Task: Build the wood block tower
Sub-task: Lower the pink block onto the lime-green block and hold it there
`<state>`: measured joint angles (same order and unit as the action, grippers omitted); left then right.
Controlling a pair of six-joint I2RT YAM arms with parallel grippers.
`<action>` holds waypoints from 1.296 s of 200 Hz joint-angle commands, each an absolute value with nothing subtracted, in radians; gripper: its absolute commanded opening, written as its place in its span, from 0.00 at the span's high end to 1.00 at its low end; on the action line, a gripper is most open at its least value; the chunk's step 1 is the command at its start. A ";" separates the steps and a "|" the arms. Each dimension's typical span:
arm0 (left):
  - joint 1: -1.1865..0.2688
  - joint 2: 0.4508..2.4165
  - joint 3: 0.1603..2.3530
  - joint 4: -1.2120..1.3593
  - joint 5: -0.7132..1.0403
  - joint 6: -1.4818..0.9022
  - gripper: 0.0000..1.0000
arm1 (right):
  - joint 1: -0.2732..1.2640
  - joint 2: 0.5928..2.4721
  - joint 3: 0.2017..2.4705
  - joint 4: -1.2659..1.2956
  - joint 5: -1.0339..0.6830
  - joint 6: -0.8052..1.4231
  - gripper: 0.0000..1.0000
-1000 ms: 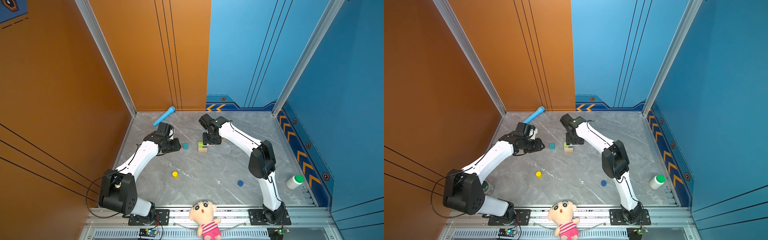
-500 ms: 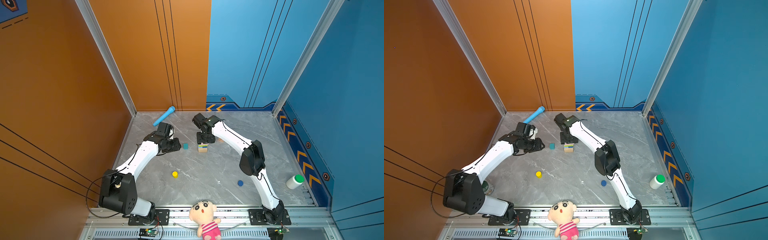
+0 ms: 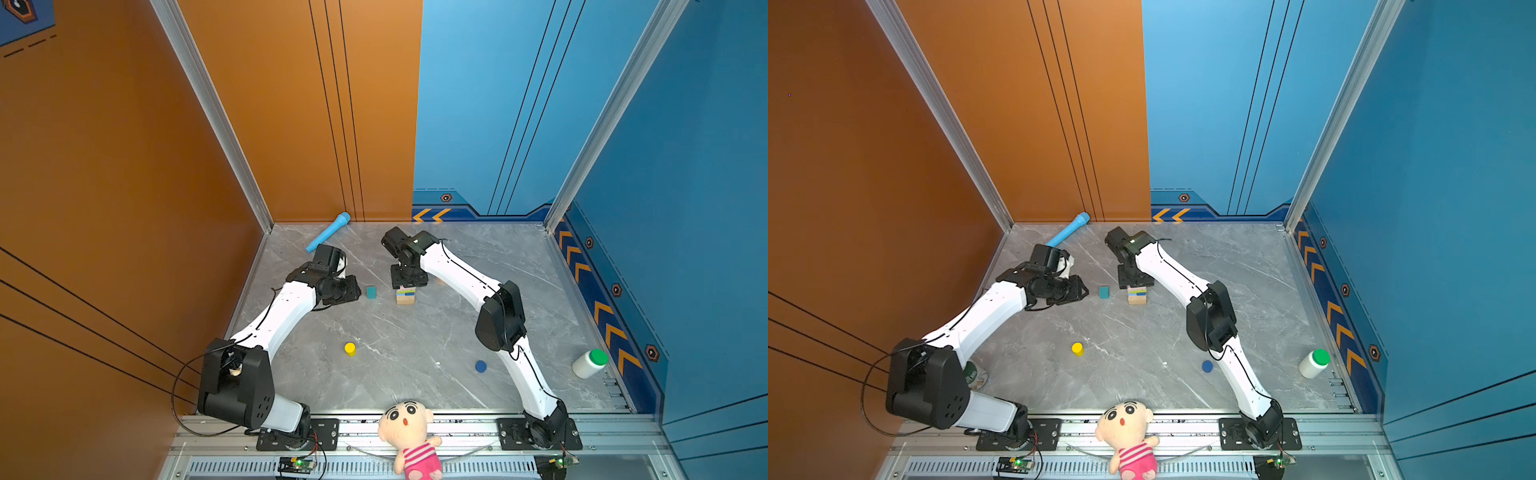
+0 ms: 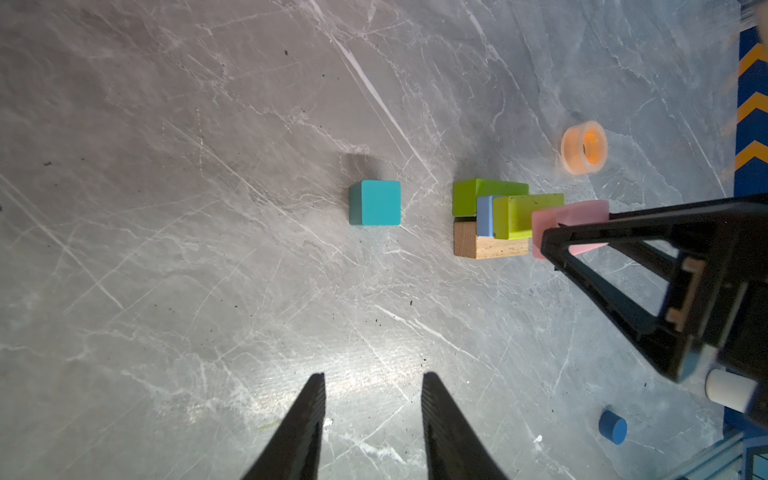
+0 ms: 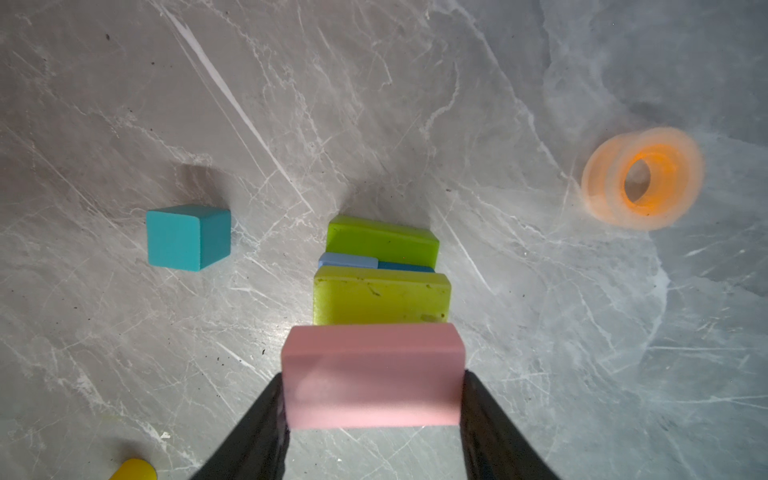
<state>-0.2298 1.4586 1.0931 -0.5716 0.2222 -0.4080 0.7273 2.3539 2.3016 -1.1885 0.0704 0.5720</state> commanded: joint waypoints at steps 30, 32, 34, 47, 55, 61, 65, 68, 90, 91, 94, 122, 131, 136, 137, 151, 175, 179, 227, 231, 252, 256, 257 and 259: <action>-0.220 1.442 1.075 -0.569 0.242 -0.403 0.59 | 0.726 2.384 2.330 -1.223 0.110 0.563 0.41; -0.219 1.444 1.075 -0.569 0.242 -0.403 0.60 | 0.726 2.385 2.331 -1.223 0.110 0.563 0.41; -0.219 1.442 1.075 -0.569 0.241 -0.403 0.60 | 0.726 2.384 2.331 -1.223 0.110 0.563 0.41; -0.221 1.441 1.075 -0.569 0.242 -0.403 0.59 | 0.726 2.388 2.333 -1.223 0.109 0.564 0.41; -0.219 1.442 1.075 -0.569 0.243 -0.403 0.59 | 0.727 2.390 2.336 -1.223 0.110 0.565 0.41; -0.219 1.442 1.075 -0.569 0.243 -0.403 0.59 | 0.727 2.391 2.339 -1.223 0.109 0.565 0.41; -0.218 1.442 1.075 -0.569 0.244 -0.403 0.59 | 0.727 2.392 2.339 -1.223 0.109 0.565 0.41; -0.219 1.442 1.075 -0.569 0.243 -0.403 0.59 | 0.727 2.394 2.341 -1.223 0.108 0.565 0.41; -0.218 1.440 1.075 -0.569 0.243 -0.403 0.59 | 0.727 2.399 2.344 -1.223 0.110 0.566 0.40; -0.219 1.440 1.075 -0.569 0.243 -0.403 0.59 | 0.727 2.398 2.345 -1.223 0.110 0.566 0.40; -0.219 1.440 1.075 -0.569 0.243 -0.403 0.59 | 0.727 2.400 2.347 -1.223 0.111 0.565 0.40; -0.219 1.440 1.075 -0.569 0.243 -0.403 0.59 | 0.727 2.403 2.353 -1.223 0.119 0.566 0.40; -0.218 1.441 1.075 -0.569 0.244 -0.403 0.59 | 0.727 2.404 2.352 -1.223 0.122 0.569 0.40; -0.218 1.442 1.077 -0.569 0.245 -0.402 0.59 | 0.727 2.403 2.352 -1.223 0.123 0.571 0.40; -0.219 1.442 1.077 -0.569 0.244 -0.403 0.59 | 0.727 2.403 2.352 -1.223 0.123 0.571 0.40; -0.218 1.442 1.076 -0.569 0.245 -0.402 0.59 | 0.727 2.404 2.354 -1.223 0.125 0.571 0.40; -0.218 1.442 1.075 -0.568 0.244 -0.403 0.59 | 0.727 2.408 2.356 -1.223 0.126 0.572 0.38; -0.218 1.441 1.075 -0.569 0.245 -0.403 0.59 | 0.727 2.407 2.357 -1.223 0.127 0.572 0.38; -0.218 1.443 1.075 -0.569 0.245 -0.403 0.59 | 0.727 2.414 2.361 -1.223 0.126 0.575 0.37; -0.218 1.443 1.075 -0.569 0.245 -0.403 0.59 | 0.727 2.414 2.362 -1.223 0.126 0.575 0.37; -0.218 1.443 1.075 -0.568 0.244 -0.403 0.59 | 0.727 2.419 2.365 -1.223 0.126 0.577 0.37; -0.216 1.443 1.075 -0.569 0.244 -0.403 0.59 | 0.727 2.420 2.365 -1.223 0.124 0.577 0.37; -0.216 1.443 1.075 -0.569 0.245 -0.403 0.59 | 0.727 2.421 2.365 -1.223 0.124 0.577 0.37; -0.216 1.443 1.075 -0.568 0.244 -0.403 0.59 | 0.727 2.421 2.366 -1.223 0.123 0.577 0.37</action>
<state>-0.2272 1.4582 1.0863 -0.5709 0.2291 -0.4080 0.7273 2.3989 2.3375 -1.1942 0.1024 0.5728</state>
